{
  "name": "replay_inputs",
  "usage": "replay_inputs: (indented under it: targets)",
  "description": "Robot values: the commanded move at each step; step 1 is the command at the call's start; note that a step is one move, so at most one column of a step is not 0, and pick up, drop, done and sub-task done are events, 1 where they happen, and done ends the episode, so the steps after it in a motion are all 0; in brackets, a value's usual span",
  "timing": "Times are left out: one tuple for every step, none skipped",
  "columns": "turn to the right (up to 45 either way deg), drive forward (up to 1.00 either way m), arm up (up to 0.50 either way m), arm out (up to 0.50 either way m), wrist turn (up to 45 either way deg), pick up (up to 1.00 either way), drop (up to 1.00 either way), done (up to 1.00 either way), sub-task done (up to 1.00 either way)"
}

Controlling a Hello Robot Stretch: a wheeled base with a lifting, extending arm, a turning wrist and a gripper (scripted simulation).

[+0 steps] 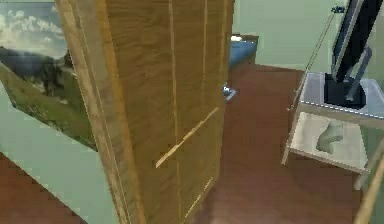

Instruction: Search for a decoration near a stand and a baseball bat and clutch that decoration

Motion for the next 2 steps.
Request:
replay_inputs:
  targets:
    - [30.0, 0.00, 0.00, 0.00, 0.0, 0.00, 0.00, 0.00, 0.00]
    - [0.0, 1.00, 0.00, 0.00, 0.0, 0.00, 0.00, 0.00, 0.00]
